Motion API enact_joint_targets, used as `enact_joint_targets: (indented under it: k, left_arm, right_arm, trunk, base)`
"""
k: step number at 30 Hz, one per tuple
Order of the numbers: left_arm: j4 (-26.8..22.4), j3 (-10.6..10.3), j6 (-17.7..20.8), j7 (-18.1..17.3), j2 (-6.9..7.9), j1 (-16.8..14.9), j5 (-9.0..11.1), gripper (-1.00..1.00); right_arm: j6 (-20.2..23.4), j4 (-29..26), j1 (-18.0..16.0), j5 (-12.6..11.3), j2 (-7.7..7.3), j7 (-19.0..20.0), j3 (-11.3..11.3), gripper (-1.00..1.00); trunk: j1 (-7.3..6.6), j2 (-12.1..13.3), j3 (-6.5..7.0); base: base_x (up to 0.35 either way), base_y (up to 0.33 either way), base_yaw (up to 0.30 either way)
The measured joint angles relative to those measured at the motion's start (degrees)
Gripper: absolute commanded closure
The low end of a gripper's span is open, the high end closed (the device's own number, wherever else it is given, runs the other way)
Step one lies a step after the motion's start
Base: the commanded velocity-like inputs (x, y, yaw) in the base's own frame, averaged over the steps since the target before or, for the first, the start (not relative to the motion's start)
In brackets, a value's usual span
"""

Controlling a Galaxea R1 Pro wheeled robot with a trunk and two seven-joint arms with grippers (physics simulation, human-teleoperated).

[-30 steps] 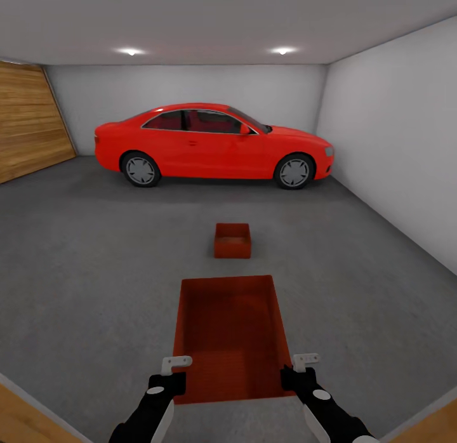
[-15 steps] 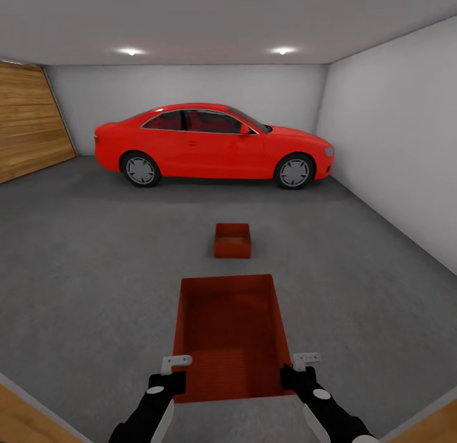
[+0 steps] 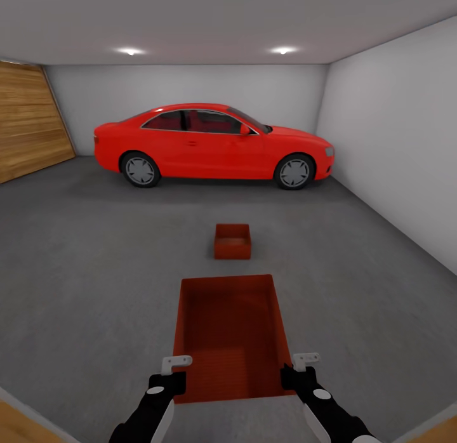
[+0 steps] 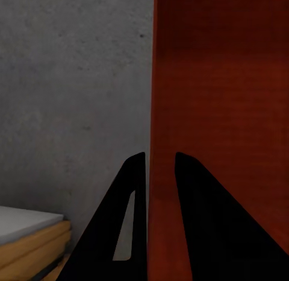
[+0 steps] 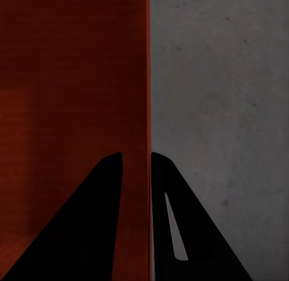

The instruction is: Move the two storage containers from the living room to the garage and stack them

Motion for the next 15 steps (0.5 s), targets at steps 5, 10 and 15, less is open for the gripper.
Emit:
enact_joint_targets:
  k: [5, 10, 15]
  left_arm:
    - [0.02, 0.09, 0.0, -0.02, -0.01, 0.0, -0.05, 1.0]
    - [-0.06, 0.09, 0.0, -0.01, -0.01, 0.0, -0.04, 1.0]
    - [-0.09, 0.09, 0.0, -0.01, -0.01, 0.0, -0.05, 1.0]
  right_arm:
    - [0.0, 0.0, -0.01, 0.01, -0.02, -0.01, 0.14, 1.0]
    - [-0.01, -0.06, -0.01, 0.02, -0.02, -0.01, 0.13, 1.0]
    - [0.0, -0.08, -0.01, 0.03, 0.0, -0.05, 0.14, 1.0]
  trunk:
    - [0.01, 0.01, 0.0]
    - [0.03, 0.01, 0.0]
    - [0.03, 0.01, 0.0]
  base:
    - [0.223, 0.0, 0.0]
    - [0.031, 0.0, 0.0]
    - [0.003, 0.0, 0.0]
